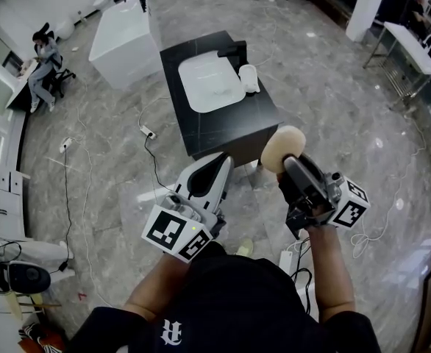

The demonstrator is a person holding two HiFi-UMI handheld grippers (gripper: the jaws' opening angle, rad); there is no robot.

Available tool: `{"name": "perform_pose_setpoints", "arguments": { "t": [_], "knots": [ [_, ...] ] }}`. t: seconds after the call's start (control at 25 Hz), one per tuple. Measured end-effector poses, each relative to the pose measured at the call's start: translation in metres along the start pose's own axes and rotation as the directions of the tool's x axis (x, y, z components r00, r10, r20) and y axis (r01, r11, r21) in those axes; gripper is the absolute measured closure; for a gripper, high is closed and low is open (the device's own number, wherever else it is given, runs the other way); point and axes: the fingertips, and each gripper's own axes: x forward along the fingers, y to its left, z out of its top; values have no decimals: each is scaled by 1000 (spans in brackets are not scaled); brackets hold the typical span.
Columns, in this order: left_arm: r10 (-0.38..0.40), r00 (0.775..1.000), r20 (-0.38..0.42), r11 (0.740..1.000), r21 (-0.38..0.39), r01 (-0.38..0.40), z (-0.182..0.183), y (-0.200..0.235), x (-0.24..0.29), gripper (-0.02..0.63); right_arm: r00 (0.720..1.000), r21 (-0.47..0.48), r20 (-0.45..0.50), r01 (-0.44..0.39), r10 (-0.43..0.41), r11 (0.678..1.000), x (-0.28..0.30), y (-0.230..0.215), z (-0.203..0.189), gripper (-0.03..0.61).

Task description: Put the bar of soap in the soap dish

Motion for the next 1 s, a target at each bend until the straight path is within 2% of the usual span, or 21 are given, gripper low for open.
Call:
{"name": "perform_pose_setpoints", "arguments": {
  "t": [0.4, 0.72, 1.0],
  "knots": [
    [-2, 1000, -12, 1000, 0, 2, -9, 12, 34, 606, 999, -12, -19, 29, -30, 999, 3, -34, 15, 479],
    [-37, 999, 4, 999, 0, 37, -11, 53, 74, 606, 997, -36, -22, 75, -76, 997, 25, -80, 29, 479],
    [-86, 996, -17, 996, 7, 86, -12, 110, 122, 606, 993, -51, -9, 120, -121, 991, 68, -138, 44, 479]
  ]
}}
